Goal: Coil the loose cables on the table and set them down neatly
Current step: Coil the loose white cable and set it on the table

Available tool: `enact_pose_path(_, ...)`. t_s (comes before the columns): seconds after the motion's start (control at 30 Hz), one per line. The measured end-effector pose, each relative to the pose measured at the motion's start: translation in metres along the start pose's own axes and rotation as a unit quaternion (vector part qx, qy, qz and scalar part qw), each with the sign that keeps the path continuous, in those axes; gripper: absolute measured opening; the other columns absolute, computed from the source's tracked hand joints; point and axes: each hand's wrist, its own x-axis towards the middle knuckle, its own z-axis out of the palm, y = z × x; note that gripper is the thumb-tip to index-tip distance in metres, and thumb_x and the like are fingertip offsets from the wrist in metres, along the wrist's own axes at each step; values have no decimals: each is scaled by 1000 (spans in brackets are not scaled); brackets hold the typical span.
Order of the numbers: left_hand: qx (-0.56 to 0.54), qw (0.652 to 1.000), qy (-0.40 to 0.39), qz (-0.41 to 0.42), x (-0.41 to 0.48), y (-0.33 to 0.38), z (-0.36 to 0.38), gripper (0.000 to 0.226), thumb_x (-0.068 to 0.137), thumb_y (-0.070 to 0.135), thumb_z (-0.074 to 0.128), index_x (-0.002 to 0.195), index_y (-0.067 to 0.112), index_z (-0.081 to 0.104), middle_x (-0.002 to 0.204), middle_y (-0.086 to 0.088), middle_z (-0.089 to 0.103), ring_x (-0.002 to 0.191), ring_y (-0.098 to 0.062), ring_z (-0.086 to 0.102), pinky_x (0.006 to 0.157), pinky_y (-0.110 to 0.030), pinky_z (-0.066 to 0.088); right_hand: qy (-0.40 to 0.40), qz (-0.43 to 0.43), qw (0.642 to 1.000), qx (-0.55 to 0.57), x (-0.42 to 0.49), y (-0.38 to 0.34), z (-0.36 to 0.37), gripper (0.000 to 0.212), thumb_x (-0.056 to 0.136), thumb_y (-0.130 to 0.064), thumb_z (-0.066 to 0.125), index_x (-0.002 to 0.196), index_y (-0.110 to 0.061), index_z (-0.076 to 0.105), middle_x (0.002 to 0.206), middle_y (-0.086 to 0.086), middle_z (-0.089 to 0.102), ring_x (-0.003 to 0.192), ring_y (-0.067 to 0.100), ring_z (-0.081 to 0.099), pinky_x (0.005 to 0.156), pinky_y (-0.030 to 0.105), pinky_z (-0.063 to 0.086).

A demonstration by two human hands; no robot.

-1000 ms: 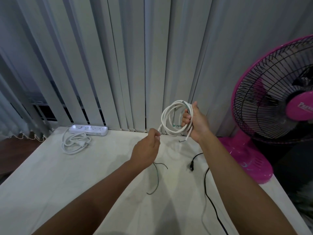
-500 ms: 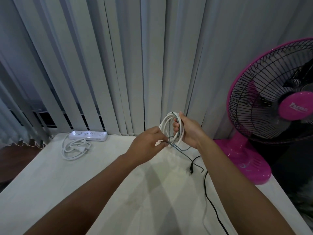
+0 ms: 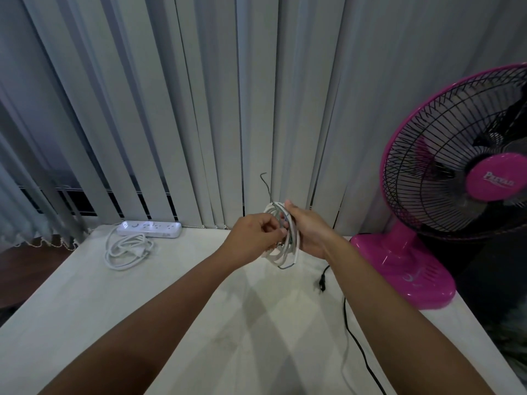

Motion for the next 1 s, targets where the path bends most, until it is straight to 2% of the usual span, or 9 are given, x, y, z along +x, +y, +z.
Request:
enact_pose_path(0.13, -7, 998, 61, -1, 4, 2, -4, 11, 82, 26, 71, 76, 17, 69, 66, 5, 69, 55, 1, 57, 53, -9, 43, -21, 16, 1000, 1, -5, 7, 3, 43, 100, -40, 43, 91, -2, 62, 63, 10, 59, 56, 25, 62, 60, 35, 56)
enact_pose_path(0.27, -15, 1000, 5, -16, 8, 7, -15, 9, 81, 31, 72, 74, 25, 74, 71, 7, 71, 64, 5, 61, 57, -3, 41, -45, 23, 999, -5, -7, 17, 4, 49, 100, -39, 43, 107, 6, 62, 67, 15, 64, 62, 31, 67, 67, 42, 58)
enact_pose_path(0.37, -64, 996, -36, -59, 12, 10, -16, 10, 80, 27, 73, 71, 22, 74, 61, 10, 67, 57, 1, 59, 52, -9, 45, -81, 29, 996, 27, -8, 18, 5, 48, 101, -38, 42, 108, 5, 62, 78, 20, 69, 68, 33, 70, 66, 40, 60)
enact_pose_path(0.53, -128, 985, -35, -113, 18, 13, -26, 16, 81, 15, 73, 89, 2, 67, 69, -8, 68, 59, -13, 63, 56, -21, 55, -152, 57, 986, 45, -10, 20, 4, 52, 102, -42, 37, 103, 2, 65, 85, 23, 69, 71, 31, 70, 66, 38, 57)
enact_pose_path(0.67, -51, 991, -21, -124, 23, 13, -27, 22, 78, 12, 72, 95, 11, 58, 67, -3, 66, 49, -5, 59, 46, -17, 47, -178, 83, 980, 40, -13, 19, 0, 48, 100, -43, 41, 93, -2, 64, 73, 20, 67, 55, 26, 66, 54, 33, 56)
enact_pose_path(0.77, -6, 992, -11, -128, 23, 8, -23, 32, 75, 18, 71, 101, 16, 53, 68, 0, 64, 52, -8, 56, 52, -21, 43, -204, 97, 974, 29, -16, 20, -1, 50, 100, -44, 39, 83, -7, 68, 72, 19, 67, 49, 24, 63, 47, 27, 53)
enact_pose_path(0.83, 16, 992, 5, -126, 23, 4, -19, 37, 74, 22, 70, 104, 19, 49, 71, 1, 64, 59, -11, 56, 57, -25, 43, -204, 101, 973, 34, -16, 22, -3, 48, 100, -43, 39, 83, -6, 64, 68, 17, 65, 52, 25, 62, 51, 29, 52)
enact_pose_path(0.93, 63, 992, 37, -105, 24, -6, -15, 44, 75, 24, 69, 109, 23, 42, 68, 4, 61, 57, -10, 55, 55, -26, 40, -192, 93, 976, 32, -13, 26, -2, 51, 100, -45, 36, 75, -9, 63, 58, 11, 57, 59, 26, 62, 63, 35, 47)
enact_pose_path(1.0, 62, 992, 57, -95, 24, -13, -12, 51, 75, 21, 68, 116, 24, 38, 65, 5, 58, 54, -9, 54, 53, -25, 39, -153, 89, 984, 24, -10, 29, 2, 50, 100, -46, 37, 72, -11, 60, 50, 8, 49, 52, 25, 58, 58, 34, 45)
